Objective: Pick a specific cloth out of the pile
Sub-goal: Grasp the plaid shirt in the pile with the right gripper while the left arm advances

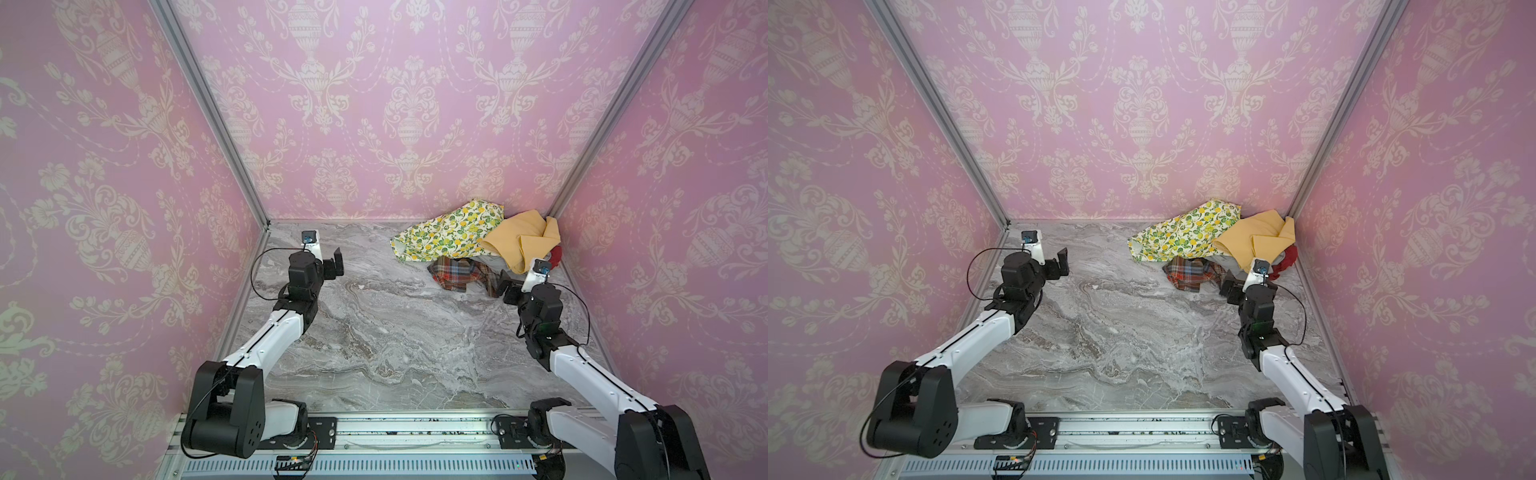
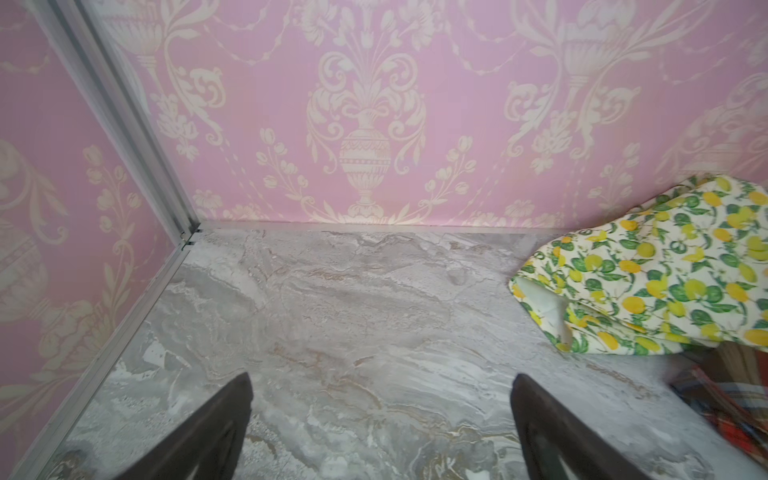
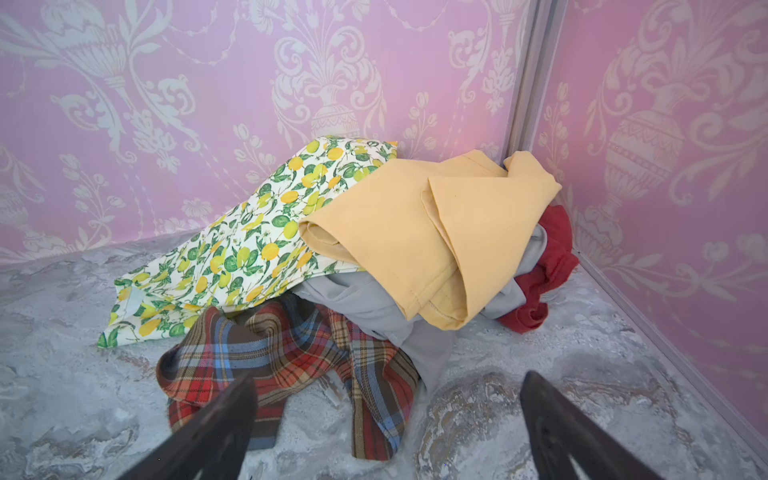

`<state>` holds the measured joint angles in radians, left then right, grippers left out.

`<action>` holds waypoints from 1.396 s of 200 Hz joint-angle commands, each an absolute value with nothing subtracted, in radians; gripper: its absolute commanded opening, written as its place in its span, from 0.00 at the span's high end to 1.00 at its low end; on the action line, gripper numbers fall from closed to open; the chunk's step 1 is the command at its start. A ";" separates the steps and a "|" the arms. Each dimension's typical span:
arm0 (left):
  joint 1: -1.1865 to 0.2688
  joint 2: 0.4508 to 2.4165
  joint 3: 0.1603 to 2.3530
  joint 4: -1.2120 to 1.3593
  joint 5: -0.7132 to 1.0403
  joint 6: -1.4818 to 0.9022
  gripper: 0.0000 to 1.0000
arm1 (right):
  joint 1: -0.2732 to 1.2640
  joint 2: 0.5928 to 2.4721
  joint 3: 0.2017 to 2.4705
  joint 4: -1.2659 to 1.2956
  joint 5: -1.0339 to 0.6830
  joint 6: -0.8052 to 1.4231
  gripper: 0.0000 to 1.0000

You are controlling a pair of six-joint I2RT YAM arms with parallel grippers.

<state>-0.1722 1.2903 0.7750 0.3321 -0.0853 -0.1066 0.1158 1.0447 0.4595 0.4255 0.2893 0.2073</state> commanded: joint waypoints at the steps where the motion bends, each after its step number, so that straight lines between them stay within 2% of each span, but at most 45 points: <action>1: -0.259 1.252 0.845 0.114 -0.037 -0.118 0.01 | 0.130 1.028 0.539 0.177 0.297 0.304 0.01; 34: -0.377 1.280 0.944 -0.035 0.102 -0.057 0.01 | 0.149 1.086 0.630 0.016 0.273 0.340 0.06; 74: -0.469 1.308 0.971 -0.077 0.209 -0.041 0.01 | 0.151 1.211 0.731 -0.102 0.217 0.375 0.13; 142: -0.602 1.351 0.992 -0.133 0.239 0.005 0.01 | 0.151 1.453 0.850 -0.154 0.156 0.431 0.19; 158: -0.606 1.352 0.992 -0.133 0.254 0.001 0.01 | 0.152 1.507 0.881 -0.147 0.143 0.461 0.18; 236: -0.609 1.338 0.979 -0.139 0.268 0.020 0.01 | 0.156 1.723 1.001 -0.132 0.134 0.556 0.00; 279: -0.610 1.328 0.974 -0.130 0.271 0.029 0.01 | 0.163 1.841 1.102 -0.181 0.158 0.558 0.00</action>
<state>-0.6056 1.3445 0.9607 -0.1150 0.2428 -0.0044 0.1532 1.7847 1.0309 -0.1406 0.1307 0.5289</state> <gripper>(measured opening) 0.993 0.998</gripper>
